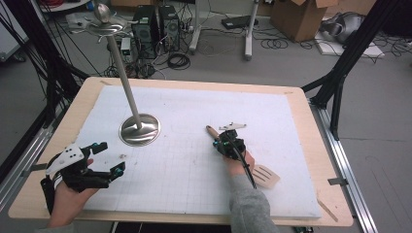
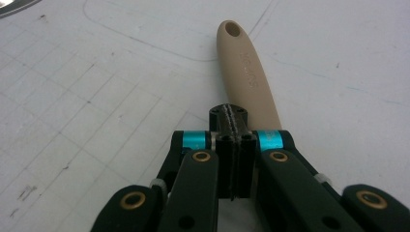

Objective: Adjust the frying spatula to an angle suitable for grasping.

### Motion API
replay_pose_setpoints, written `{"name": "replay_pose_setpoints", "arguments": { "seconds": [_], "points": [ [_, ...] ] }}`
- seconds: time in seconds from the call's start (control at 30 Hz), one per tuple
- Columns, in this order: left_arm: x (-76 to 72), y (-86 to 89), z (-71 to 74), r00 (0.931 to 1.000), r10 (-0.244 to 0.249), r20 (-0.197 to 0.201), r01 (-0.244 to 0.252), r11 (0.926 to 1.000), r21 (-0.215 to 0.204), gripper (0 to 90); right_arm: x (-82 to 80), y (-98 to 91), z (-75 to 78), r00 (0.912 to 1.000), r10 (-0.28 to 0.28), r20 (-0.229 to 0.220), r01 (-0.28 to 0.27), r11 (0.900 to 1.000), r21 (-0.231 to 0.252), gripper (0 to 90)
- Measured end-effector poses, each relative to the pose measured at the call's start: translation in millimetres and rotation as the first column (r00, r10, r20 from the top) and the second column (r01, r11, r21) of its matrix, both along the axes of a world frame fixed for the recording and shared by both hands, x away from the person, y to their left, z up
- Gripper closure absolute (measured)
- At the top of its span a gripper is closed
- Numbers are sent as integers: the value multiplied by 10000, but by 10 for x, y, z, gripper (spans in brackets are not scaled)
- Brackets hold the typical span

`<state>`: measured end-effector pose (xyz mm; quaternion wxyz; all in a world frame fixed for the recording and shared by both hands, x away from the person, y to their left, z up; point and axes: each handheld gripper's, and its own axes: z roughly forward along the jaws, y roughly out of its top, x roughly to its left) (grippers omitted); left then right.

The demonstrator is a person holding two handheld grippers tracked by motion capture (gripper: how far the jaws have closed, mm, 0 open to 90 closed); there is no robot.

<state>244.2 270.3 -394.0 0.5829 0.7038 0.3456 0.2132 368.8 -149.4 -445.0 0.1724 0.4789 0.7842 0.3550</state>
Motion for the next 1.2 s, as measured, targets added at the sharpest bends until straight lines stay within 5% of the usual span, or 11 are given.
{"name": "replay_pose_setpoints", "arguments": {
  "seconds": [0.33, 0.47, 0.57, 0.93, 1.07, 1.2],
  "points": [
    [0, -3, -6, 10000, -11, -7, 11, 10000, 18, 19, 37, -43, -3, 10000, -82, -48, 82, 9999, 107, 900],
    [2, 0, -8, 10000, 9, 51, -10, 10000, 17, 19, 35, -76, 18, 9999, 28, -152, -20, 9985, 555, 900],
    [-16, -2, 12, 9995, -27, 320, 27, 10000, -12, 34, 25, -134, 121, 9998, 211, 45, -214, 9962, 844, 900],
    [-8, -22, -14, 9998, 2, 190, -3, 10000, 50, 34, -158, -394, 472, 9925, 791, 935, -845, 9949, 558, 900],
    [4, -14, -25, 10000, 27, 88, -27, 10000, 72, 34, -231, -492, 531, 9893, 969, 1087, -1064, 9906, 858, 894],
    [13, -15, -40, 10000, 36, 16, -37, 10000, 88, 34, -300, -566, 586, 9844, 1197, 1290, -1349, 9841, 1158, 754]
  ]
}}
